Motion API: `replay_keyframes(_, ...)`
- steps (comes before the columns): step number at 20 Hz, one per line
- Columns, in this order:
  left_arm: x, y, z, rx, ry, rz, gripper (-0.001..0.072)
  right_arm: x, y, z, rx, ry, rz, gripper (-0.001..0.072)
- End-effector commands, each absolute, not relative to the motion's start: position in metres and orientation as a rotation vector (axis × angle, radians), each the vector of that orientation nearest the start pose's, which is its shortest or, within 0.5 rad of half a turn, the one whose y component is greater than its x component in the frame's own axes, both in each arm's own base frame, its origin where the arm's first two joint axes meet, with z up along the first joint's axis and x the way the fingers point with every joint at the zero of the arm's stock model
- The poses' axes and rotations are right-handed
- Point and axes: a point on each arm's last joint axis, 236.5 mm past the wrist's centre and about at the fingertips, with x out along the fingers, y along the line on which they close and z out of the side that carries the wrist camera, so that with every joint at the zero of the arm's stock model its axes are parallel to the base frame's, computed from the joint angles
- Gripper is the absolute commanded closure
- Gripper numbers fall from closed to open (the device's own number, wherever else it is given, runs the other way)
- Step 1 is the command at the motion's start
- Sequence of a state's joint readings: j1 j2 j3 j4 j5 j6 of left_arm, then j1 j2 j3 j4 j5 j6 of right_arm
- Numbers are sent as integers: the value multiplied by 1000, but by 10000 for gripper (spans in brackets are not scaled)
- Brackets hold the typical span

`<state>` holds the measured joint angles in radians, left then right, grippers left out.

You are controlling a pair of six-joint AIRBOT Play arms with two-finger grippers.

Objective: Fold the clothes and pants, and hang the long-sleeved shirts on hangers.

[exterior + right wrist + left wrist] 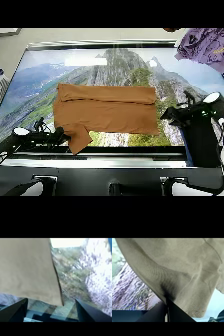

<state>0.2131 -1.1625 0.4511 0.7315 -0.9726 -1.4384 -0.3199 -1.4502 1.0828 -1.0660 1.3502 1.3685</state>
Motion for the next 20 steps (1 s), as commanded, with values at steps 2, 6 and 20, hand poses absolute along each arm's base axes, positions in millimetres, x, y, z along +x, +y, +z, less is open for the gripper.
replay_keyframes(2,254,-95,-104,-992,1451,-74,688,314,23,-81,665,1575,214,126)
replay_keyframes(6,254,-95,-104,-992,1452,-75,689,301,32,-95,711,1589,215,126)
replay_keyframes(20,254,-95,-105,-995,1450,-68,688,294,59,-106,877,1557,229,393)
